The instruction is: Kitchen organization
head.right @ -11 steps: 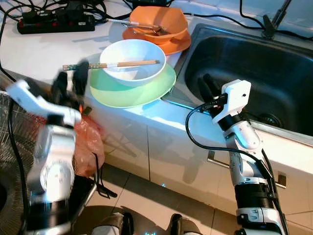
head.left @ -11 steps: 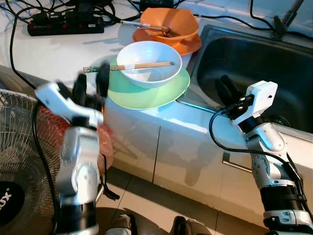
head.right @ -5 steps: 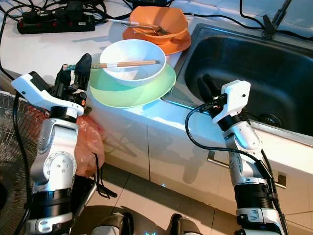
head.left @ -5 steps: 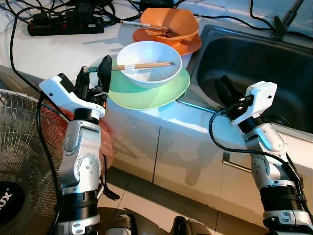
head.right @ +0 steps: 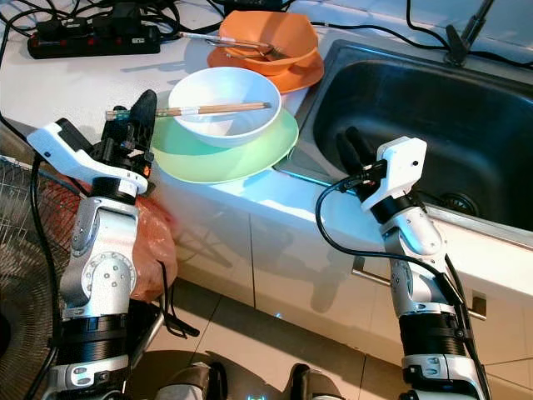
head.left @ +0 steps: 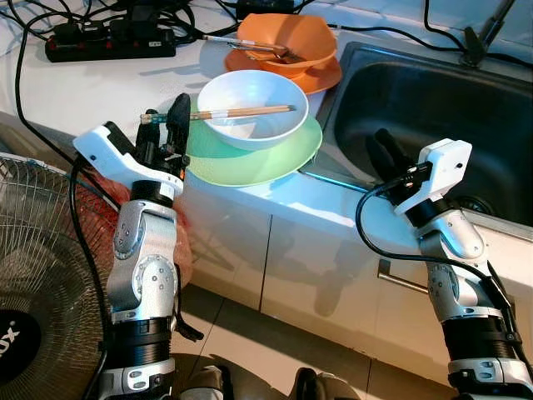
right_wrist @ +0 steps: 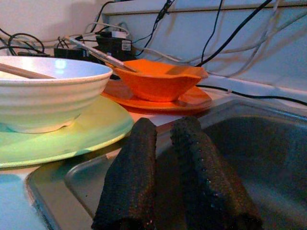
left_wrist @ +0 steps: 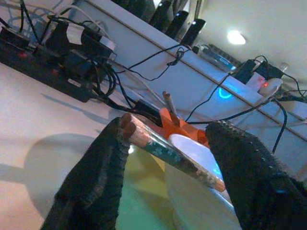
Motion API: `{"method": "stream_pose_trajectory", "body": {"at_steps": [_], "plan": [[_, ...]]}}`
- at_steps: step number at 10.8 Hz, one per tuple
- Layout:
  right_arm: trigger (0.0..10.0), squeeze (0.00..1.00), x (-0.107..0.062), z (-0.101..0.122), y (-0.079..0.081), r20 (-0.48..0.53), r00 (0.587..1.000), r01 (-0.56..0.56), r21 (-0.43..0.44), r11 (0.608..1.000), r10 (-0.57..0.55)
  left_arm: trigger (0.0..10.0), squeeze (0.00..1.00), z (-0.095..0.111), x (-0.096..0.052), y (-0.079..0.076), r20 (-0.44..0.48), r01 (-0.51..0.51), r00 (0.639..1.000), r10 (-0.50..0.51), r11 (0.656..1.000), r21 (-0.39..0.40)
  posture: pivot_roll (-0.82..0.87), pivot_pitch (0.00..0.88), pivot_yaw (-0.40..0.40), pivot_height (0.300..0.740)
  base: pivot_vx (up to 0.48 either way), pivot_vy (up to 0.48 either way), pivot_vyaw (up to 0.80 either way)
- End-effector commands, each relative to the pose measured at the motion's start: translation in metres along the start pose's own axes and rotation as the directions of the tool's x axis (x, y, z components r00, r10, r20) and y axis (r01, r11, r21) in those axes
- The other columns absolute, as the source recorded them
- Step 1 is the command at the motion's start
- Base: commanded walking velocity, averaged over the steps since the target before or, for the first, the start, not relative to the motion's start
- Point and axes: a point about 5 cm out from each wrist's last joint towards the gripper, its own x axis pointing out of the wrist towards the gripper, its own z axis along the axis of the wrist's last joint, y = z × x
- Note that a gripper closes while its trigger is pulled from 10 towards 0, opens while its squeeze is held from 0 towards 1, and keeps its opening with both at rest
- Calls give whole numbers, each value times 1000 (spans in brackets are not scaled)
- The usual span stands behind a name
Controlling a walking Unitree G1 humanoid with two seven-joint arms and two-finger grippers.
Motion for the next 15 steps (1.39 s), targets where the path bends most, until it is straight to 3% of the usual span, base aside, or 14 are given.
{"method": "stream_pose_trajectory", "body": {"at_steps": [1,10,14,15], "plan": [[10000,0,-2,0,-1,-5,1000,8,-10,1000,-8,0,0,-1,0,-1,3,12,1000,-12,1000,-8,61,162,-14,740,0,0,0],[10000,0,-4,-1,-4,-12,1000,15,-17,1000,-15,0,0,-3,1,-6,14,24,1000,-23,998,-49,60,166,-19,740,0,0,0],[10000,0,-3,-2,-3,-24,1000,2,-32,999,-2,0,0,11,8,-21,91,91,993,-72,973,-214,62,168,-26,740,0,0,0],[10000,0,-4,-2,-3,-23,1000,3,-29,1000,-4,0,0,13,9,-23,96,99,992,-79,970,-224,62,168,-26,740,0,0,0]]}}
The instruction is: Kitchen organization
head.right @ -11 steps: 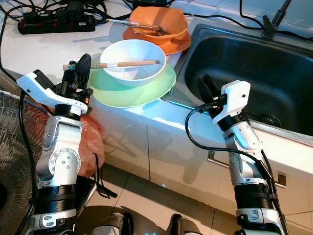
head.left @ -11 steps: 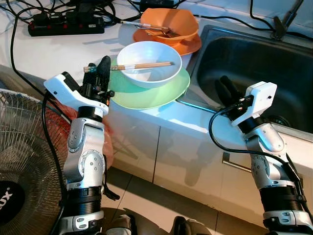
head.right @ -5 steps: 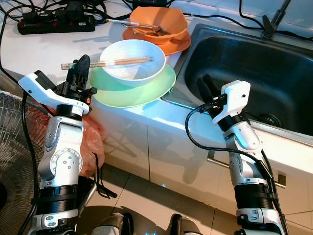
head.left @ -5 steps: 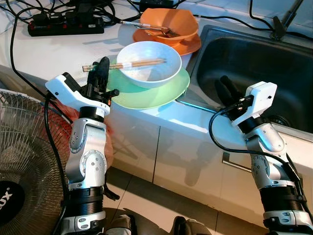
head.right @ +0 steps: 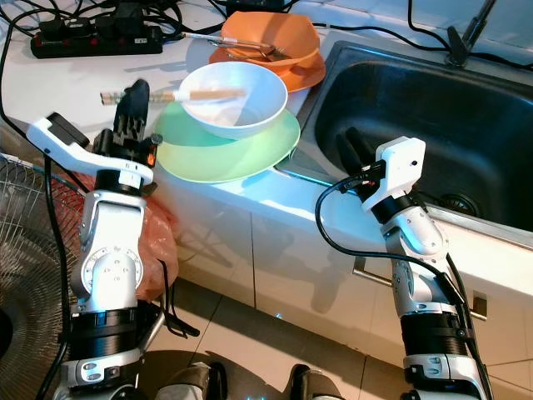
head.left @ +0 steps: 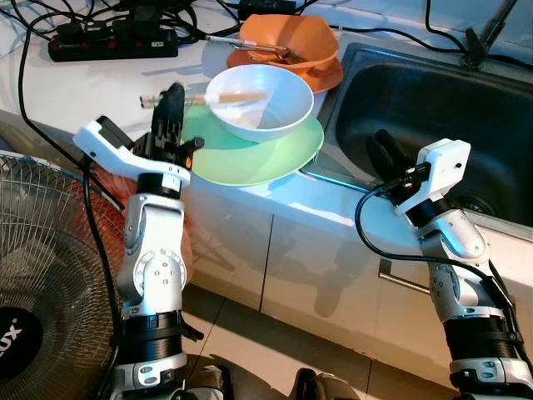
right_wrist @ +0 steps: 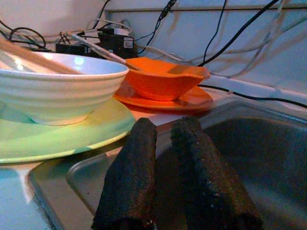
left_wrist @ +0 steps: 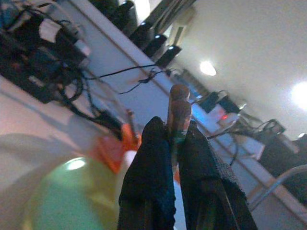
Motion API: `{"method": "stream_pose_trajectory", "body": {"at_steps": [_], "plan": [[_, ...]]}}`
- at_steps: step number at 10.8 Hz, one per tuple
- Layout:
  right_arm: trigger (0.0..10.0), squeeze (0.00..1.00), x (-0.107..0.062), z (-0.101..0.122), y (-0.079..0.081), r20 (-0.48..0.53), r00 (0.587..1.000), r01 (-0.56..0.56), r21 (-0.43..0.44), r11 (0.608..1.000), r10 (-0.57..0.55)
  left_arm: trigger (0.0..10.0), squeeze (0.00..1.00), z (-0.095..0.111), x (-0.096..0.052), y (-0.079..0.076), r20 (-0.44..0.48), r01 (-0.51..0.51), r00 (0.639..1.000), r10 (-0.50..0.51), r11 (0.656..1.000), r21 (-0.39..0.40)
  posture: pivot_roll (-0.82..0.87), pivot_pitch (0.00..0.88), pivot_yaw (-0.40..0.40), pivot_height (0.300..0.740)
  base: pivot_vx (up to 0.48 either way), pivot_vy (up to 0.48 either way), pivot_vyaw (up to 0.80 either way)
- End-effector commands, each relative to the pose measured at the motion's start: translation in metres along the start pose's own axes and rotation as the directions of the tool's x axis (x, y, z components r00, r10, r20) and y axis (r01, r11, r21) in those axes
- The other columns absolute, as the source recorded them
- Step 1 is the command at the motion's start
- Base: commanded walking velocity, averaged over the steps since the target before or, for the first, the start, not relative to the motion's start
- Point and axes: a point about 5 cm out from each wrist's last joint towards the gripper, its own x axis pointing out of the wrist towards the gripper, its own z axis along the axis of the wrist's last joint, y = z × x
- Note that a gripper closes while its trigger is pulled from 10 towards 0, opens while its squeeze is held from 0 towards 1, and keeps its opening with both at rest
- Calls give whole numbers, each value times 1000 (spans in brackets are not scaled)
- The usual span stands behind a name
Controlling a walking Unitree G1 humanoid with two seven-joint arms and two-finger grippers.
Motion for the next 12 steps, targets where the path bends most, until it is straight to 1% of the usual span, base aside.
{"method": "stream_pose_trajectory", "body": {"at_steps": [1,2,3,4,5,6,7,9,11,12], "plan": [[10000,0,-3,-2,-2,-10,1000,10,-2,1000,-10,0,0,5,4,-13,22,57,998,-56,998,-30,60,169,-26,740,0,0,0],[10000,0,-3,-2,-2,-8,1000,11,-1,1000,-11,0,0,7,7,-27,29,120,993,-117,988,-100,61,169,-25,740,0,0,0],[10000,0,-3,-2,-2,-7,1000,11,0,1000,-11,6863,0,10,8,-35,32,159,987,-156,979,-129,63,169,-25,740,0,0,0],[10000,0,-2,-2,-2,-5,1000,15,-1,1000,-15,10000,0,10,11,-45,23,227,974,-226,964,-140,64,167,-24,740,0,0,0],[10000,0,-2,-2,-2,-5,1000,21,-5,1000,-21,10000,0,13,14,-53,4,256,967,-256,961,-103,64,164,-21,740,0,0,0],[10000,0,-2,-2,-3,-4,1000,26,-6,1000,-26,10000,0,11,15,-60,-16,279,959,-282,956,-93,64,164,-21,740,0,0,0],[10000,0,-2,-2,-6,-7,998,56,-20,998,-56,10000,0,4,17,-72,-66,331,940,-334,942,-46,61,162,-16,740,0,0,0],[10000,0,-2,-3,-12,-21,996,90,-47,995,-91,10000,0,-8,21,-84,-124,381,918,-376,924,16,58,159,-10,740,0,0,0],[10000,0,-5,0,-22,-12,991,131,-67,989,-132,10000,0,-22,23,-91,-167,416,899,-404,908,45,43,149,-1,740,0,0,0],[10000,0,-6,4,-24,-3,992,127,-64,990,-128,10000,0,-27,24,-94,-182,427,892,-413,903,46,39,147,1,740,0,0,0]]}}
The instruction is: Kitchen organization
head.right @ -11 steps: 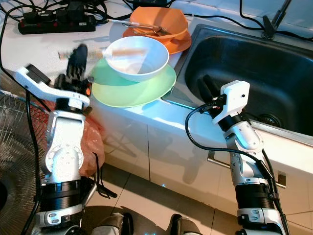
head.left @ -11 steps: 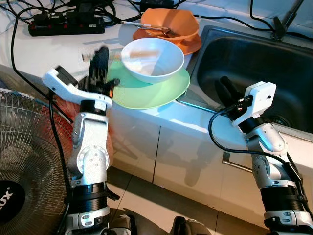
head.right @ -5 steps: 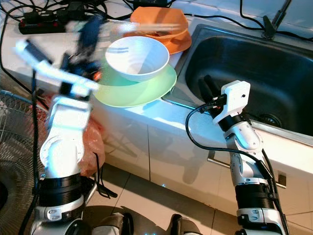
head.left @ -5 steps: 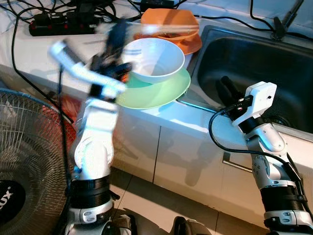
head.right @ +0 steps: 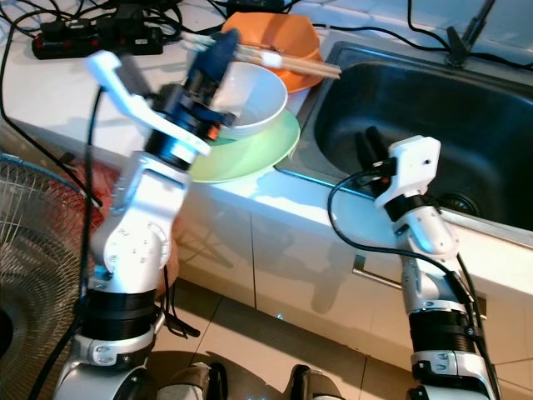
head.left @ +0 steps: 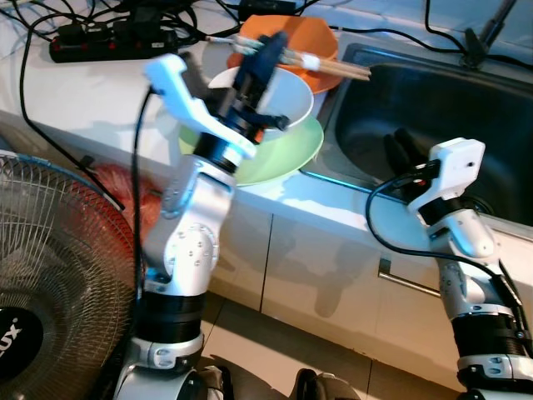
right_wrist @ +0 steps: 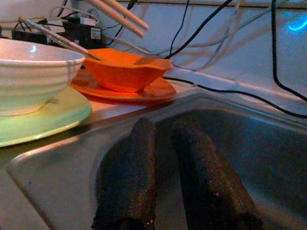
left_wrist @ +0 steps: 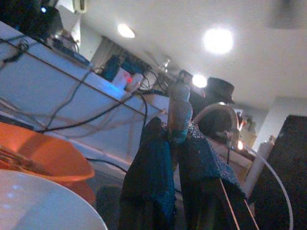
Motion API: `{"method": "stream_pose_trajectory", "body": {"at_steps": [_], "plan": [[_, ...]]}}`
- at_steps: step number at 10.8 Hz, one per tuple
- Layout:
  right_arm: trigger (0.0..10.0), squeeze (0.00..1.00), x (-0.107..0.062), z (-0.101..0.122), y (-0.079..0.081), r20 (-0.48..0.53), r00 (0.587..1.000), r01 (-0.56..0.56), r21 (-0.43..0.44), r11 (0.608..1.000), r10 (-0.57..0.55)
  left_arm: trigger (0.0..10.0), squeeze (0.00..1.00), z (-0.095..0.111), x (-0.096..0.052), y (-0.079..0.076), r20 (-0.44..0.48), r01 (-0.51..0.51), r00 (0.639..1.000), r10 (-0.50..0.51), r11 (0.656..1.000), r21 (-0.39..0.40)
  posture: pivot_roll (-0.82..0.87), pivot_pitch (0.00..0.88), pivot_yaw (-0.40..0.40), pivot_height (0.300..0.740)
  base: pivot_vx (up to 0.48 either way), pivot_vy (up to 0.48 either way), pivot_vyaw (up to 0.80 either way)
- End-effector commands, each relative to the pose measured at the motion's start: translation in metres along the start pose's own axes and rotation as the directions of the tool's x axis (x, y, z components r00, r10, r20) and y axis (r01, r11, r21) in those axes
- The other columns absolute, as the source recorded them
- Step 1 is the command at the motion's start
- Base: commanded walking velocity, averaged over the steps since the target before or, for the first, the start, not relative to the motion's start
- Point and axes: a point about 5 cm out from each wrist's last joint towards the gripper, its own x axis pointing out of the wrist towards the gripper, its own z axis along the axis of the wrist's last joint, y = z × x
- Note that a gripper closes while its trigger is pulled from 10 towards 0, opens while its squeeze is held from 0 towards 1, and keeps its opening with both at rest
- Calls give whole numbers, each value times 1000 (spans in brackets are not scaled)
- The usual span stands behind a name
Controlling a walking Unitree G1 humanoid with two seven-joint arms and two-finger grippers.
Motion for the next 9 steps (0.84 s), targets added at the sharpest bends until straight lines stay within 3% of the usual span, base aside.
{"method": "stream_pose_trajectory", "body": {"at_steps": [1,3,7,9], "plan": [[10000,0,-1,8,-6,27,1000,1,-10,1000,0,10000,0,-3,6,-8,-7,41,999,-41,999,10,37,144,2,740,0,0,0],[10000,0,-6,10,-21,12,1000,2,-51,999,-2,10000,0,-22,9,-11,-75,64,995,-61,997,39,25,133,10,740,0,0,0],[10000,0,-22,20,-42,-15,998,-56,-80,995,55,10000,0,-52,14,-10,-148,65,987,-62,998,12,11,129,17,740,0,0,0],[10000,0,-25,20,-39,-39,993,-115,-83,990,112,10000,0,-71,15,-11,-203,74,977,-68,997,21,7,133,19,740,0,0,0]]}}
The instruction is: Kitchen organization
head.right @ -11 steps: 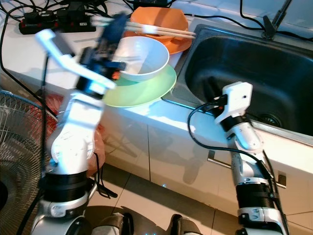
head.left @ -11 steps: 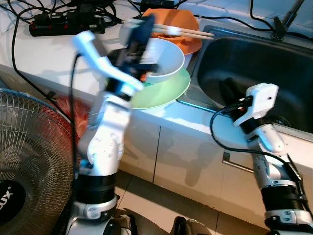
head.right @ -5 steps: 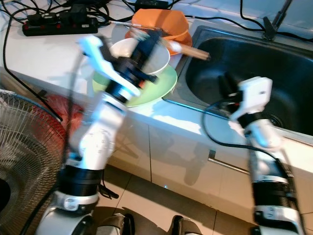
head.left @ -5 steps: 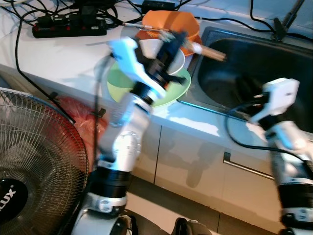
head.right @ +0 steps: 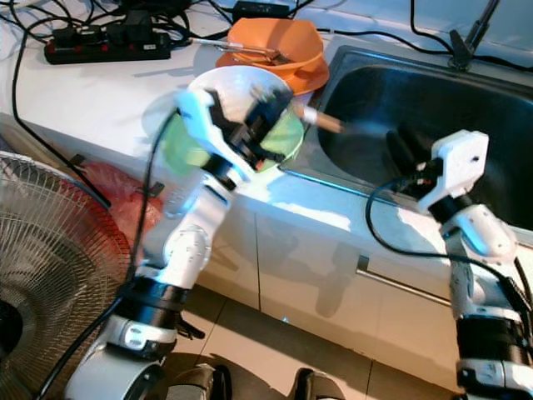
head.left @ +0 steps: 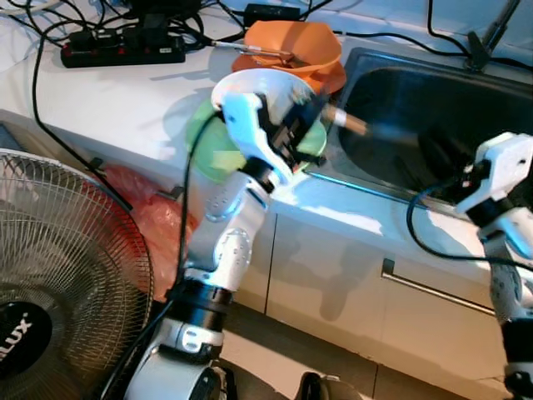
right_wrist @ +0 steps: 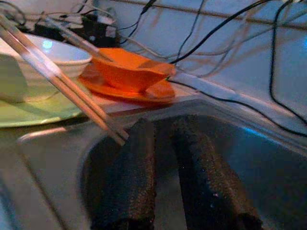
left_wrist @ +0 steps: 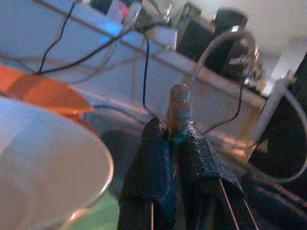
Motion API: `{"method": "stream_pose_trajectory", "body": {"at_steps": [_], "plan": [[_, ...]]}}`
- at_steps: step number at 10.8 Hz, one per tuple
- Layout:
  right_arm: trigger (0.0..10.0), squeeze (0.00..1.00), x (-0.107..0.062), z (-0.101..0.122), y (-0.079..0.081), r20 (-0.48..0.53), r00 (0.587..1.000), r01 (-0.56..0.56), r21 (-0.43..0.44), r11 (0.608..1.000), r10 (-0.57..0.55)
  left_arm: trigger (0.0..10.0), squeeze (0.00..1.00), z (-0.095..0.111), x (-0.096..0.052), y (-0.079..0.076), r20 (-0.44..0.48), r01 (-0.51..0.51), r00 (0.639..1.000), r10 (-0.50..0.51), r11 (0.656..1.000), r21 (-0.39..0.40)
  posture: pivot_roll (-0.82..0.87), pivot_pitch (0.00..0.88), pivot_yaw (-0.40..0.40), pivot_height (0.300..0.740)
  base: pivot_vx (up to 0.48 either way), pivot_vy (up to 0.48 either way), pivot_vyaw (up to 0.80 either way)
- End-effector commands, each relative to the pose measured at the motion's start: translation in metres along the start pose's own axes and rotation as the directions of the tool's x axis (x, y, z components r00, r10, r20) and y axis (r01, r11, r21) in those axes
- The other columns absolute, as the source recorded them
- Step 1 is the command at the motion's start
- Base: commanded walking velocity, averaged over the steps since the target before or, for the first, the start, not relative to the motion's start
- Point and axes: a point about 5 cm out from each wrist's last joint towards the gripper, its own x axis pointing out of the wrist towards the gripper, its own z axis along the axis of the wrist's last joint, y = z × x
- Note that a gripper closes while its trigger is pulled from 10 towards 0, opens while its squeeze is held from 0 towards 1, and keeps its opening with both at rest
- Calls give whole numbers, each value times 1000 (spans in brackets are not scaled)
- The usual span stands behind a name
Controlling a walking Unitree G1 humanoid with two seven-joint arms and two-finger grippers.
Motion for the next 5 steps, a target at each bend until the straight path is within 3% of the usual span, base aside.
{"method": "stream_pose_trajectory", "body": {"at_steps": [1,5], "plan": [[10000,0,-2,3,0,4,1000,-22,-2,1000,22,10000,0,0,15,-24,20,76,997,-76,997,-15,5,142,22,740,0,0,0],[10000,0,-13,4,6,-31,990,-137,19,990,137,10000,0,-20,28,-38,-26,99,995,-100,995,-11,1,157,40,740,0,0,0]]}}
